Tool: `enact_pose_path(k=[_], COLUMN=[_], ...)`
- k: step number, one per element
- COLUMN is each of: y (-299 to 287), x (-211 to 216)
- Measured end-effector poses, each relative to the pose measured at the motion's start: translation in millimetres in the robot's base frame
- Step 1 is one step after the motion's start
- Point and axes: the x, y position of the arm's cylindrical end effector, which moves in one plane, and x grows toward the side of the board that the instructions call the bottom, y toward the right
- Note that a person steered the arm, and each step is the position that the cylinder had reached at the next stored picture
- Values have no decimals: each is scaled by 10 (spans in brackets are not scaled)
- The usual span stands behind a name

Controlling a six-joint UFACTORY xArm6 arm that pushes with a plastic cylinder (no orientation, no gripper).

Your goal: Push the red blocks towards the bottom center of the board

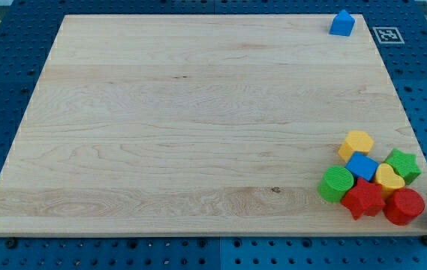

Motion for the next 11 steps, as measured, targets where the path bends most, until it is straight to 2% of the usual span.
enact_pose_path(k=[3, 5, 8, 11], y=[-193, -492, -901, -1518], x=[-21, -165, -164, -294])
